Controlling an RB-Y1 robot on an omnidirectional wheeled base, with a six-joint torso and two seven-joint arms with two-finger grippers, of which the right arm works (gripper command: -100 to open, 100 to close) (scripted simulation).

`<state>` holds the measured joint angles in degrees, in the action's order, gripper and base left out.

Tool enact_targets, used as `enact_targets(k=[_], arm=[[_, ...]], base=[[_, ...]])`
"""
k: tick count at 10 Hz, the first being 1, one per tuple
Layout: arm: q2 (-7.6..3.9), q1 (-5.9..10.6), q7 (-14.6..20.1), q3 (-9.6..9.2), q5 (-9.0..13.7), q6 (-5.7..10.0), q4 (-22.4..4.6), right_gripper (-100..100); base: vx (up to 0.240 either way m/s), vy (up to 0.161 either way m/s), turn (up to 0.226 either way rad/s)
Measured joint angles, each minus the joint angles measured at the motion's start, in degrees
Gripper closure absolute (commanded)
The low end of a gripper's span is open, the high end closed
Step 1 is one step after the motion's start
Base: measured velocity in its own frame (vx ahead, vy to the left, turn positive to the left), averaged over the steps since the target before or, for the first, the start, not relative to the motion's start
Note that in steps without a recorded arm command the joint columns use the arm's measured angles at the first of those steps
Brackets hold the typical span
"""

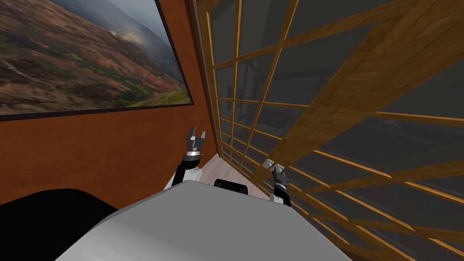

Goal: Pull the door open

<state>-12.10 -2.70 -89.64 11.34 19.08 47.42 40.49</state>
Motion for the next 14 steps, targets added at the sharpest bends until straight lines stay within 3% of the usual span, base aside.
enact_targets(k=[7, 9, 11, 12, 13, 14], arm=[[0.39, -0.47, 0.88, -0.3, -0.04, -0.37, 0.31, 100], [-0.08, -0.32, 2.31, -0.43, -0.02, 0.86, -2.49, 100], [0.75, -3.0, 2.04, -0.14, 0.17, -0.93, 0.8, 100], [0.29, -2.05, 2.77, -0.39, 0.09, 0.18, -1.72, 100], [-0.11, -2.31, 3.94, -0.48, 0.14, 0.47, -1.98, 100], [0.33, -3.56, 3.96, -0.27, 0.27, -0.77, 0.38, 100]], base=[[-0.059, 0.009, -0.019], [-0.112, 0.03, -0.056], [-0.091, -0.008, -0.035], [-0.096, 0.023, 0.013], [-0.074, 0.028, -0.032], [-0.025, 0.006, -0.028]])
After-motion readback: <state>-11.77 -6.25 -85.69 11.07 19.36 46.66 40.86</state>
